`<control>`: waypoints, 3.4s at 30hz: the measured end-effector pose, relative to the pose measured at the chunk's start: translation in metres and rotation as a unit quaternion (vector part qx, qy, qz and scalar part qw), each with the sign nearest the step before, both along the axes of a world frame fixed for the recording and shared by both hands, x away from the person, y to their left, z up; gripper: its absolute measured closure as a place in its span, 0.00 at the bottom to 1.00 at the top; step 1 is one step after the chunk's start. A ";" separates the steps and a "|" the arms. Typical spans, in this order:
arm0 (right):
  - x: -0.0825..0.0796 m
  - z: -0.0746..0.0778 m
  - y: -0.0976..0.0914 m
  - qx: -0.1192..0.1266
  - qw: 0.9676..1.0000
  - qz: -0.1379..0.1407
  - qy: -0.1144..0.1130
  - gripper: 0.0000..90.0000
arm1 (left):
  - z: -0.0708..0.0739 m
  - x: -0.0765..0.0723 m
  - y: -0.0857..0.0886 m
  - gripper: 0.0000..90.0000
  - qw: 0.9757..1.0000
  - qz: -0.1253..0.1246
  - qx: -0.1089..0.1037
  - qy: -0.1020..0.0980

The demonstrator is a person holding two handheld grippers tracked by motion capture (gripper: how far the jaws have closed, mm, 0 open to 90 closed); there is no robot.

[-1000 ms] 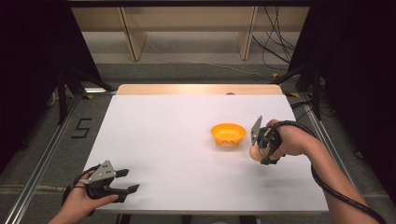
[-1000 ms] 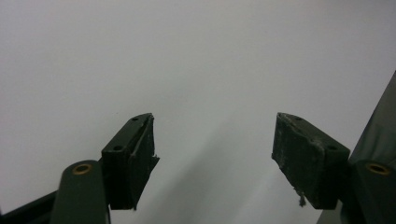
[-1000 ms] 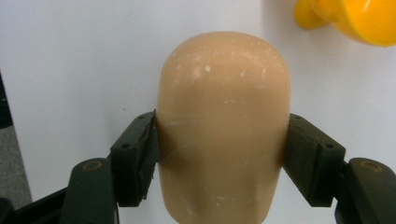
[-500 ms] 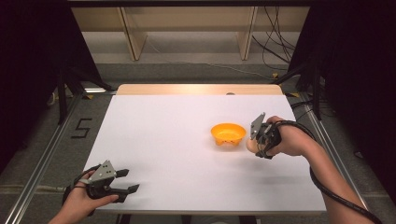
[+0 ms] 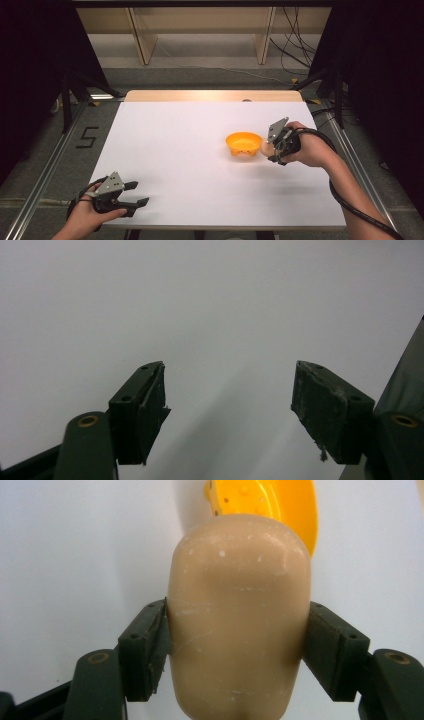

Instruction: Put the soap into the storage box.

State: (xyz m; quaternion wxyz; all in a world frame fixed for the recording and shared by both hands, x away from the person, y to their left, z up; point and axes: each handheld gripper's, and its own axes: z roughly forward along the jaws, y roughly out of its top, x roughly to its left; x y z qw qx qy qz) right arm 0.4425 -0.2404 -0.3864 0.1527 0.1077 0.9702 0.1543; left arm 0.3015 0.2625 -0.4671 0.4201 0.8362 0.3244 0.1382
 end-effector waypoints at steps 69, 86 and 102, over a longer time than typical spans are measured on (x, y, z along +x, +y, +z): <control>0.052 0.004 0.036 0.038 0.999 0.021 -0.010 0.37 | 0.000 0.000 0.000 0.33 1.000 0.000 -0.007 -0.004; 0.063 -0.001 0.045 0.027 0.999 0.043 0.009 0.37 | 0.000 0.000 0.000 0.33 1.000 0.000 -0.007 -0.005; 0.067 -0.004 0.052 0.021 0.999 0.033 0.024 0.37 | -0.001 -0.001 0.000 0.33 1.000 0.007 -0.013 0.005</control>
